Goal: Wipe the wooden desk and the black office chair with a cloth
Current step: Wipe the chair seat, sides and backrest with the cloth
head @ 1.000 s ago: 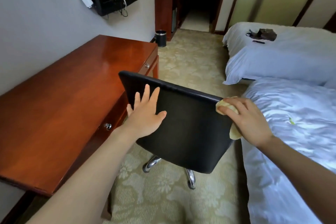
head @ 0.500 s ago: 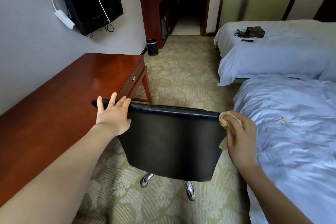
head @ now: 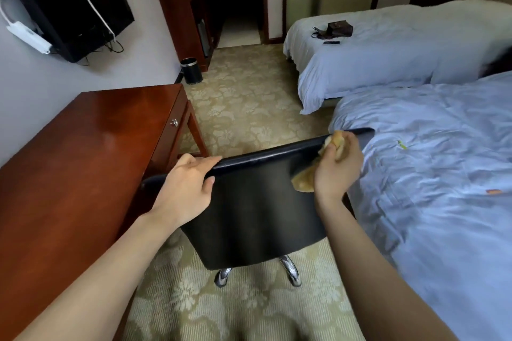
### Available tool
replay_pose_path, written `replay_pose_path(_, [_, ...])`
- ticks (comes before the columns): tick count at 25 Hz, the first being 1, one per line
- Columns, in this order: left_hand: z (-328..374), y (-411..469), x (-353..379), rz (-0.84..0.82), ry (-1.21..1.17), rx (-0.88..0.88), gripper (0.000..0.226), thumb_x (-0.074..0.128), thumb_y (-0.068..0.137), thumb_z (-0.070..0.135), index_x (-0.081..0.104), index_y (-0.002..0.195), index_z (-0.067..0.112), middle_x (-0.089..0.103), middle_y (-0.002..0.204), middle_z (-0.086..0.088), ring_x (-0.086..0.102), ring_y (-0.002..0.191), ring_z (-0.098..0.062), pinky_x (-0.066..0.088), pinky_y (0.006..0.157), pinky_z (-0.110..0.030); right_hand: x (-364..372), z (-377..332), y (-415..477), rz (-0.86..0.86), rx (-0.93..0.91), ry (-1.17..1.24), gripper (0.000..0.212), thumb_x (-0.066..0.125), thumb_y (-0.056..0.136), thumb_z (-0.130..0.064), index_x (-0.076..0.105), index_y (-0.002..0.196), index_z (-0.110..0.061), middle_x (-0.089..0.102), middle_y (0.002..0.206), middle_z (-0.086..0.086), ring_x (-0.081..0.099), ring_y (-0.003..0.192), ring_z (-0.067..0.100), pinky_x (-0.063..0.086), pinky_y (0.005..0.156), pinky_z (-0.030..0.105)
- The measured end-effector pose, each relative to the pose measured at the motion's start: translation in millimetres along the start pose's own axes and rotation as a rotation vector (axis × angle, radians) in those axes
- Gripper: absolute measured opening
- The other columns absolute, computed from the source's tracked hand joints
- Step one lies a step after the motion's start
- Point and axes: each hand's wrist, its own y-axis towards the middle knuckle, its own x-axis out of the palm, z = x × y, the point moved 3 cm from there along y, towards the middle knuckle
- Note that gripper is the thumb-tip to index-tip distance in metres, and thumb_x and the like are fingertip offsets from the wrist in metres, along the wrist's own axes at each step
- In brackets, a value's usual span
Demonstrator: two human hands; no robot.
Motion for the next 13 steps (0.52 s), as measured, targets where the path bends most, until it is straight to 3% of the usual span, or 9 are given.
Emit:
replay_pose_path(2, [2,3,4,-0.024,-0.113,0.001,0.047,0.052,0.094,0.012,0.046,0.140,0.023,0.045,0.093,0.008,0.049,0.093,-0.013,0.031,0.092,-0.015,15,-20,-30,-0.039,-0.168,-0.038,0.025,0.055,0.083,0.005,0.065,0.106,0.001,0.064,0.106,0.016,0.056,0.103,0.033,0.040,0.092,0.038])
replay_pose_path(5, [2,13,12,-0.106,-0.216,-0.019,0.047,0.047,0.097,0.014,0.044,0.140,0.031,0.039,0.097,0.006,0.047,0.085,-0.010,0.032,0.087,-0.016,35,-31,-69,-0.127,-0.251,-0.129,0.028,0.057,0.081,0.005,0.066,0.105,-0.007,0.059,0.116,0.011,0.052,0.104,0.028,0.027,0.087,0.023])
replay_pose_path(9, [6,24,21,-0.228,-0.362,0.019,0.059,0.048,0.089,0.000,0.048,0.136,0.035,0.032,0.086,0.008,0.042,0.080,-0.010,0.029,0.067,-0.009,44,-34,-107,-0.229,-0.420,-0.097,0.026,0.059,0.081,-0.001,0.066,0.100,-0.017,0.053,0.115,-0.009,0.048,0.112,0.012,0.026,0.091,0.022])
replay_pose_path(11, [8,29,24,-0.280,-0.408,0.038,0.065,0.048,0.083,-0.006,0.052,0.132,0.037,0.030,0.084,0.007,0.039,0.079,-0.008,0.029,0.066,-0.003,41,-26,-117,-0.276,-0.431,-0.042,0.028,0.061,0.084,-0.007,0.063,0.104,-0.027,0.044,0.115,-0.022,0.041,0.113,-0.001,0.027,0.095,0.018])
replay_pose_path(13, [8,34,27,-0.340,-0.456,0.006,0.069,0.049,0.082,-0.006,0.048,0.134,0.040,0.032,0.088,0.006,0.040,0.083,-0.006,0.029,0.067,-0.001,39,-17,-113,-0.307,-0.369,-0.003,0.032,0.060,0.086,-0.012,0.059,0.107,-0.037,0.044,0.117,-0.020,0.040,0.111,0.004,0.027,0.096,0.011])
